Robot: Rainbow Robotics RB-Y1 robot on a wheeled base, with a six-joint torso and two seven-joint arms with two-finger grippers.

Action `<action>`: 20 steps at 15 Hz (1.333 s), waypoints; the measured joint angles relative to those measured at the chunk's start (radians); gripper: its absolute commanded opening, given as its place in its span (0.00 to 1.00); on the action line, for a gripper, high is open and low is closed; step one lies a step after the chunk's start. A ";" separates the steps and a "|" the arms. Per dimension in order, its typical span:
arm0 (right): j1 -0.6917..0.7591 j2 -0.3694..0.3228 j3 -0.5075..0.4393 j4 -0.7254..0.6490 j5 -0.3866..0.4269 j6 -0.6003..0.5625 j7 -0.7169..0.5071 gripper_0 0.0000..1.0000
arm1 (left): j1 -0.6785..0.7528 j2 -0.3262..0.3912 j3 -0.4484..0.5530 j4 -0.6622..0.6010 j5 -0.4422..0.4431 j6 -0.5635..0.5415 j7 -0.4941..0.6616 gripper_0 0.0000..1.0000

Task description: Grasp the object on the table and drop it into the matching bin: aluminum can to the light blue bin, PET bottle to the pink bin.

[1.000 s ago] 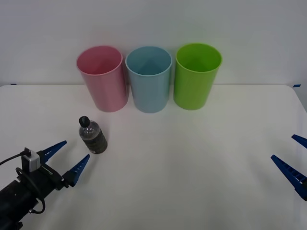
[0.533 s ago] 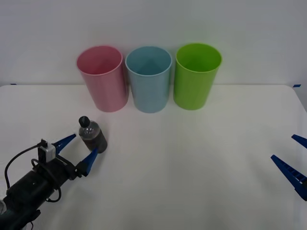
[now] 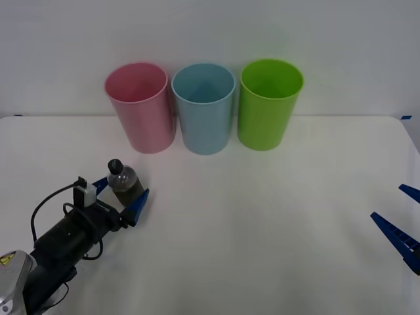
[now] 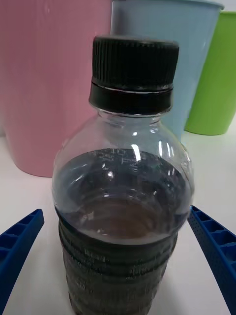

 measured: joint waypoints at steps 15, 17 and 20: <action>0.000 0.000 0.000 0.000 0.000 0.000 0.000 1.00 | -0.026 0.000 -0.002 0.028 -0.009 -0.005 -0.027 0.00; 0.000 0.000 0.000 0.000 0.000 0.000 0.000 1.00 | -0.025 0.000 -0.001 0.028 -0.006 -0.006 -0.028 0.00; 0.000 0.000 0.000 0.000 0.000 0.000 0.000 1.00 | -0.019 0.001 0.014 0.028 -0.004 -0.029 -0.027 0.00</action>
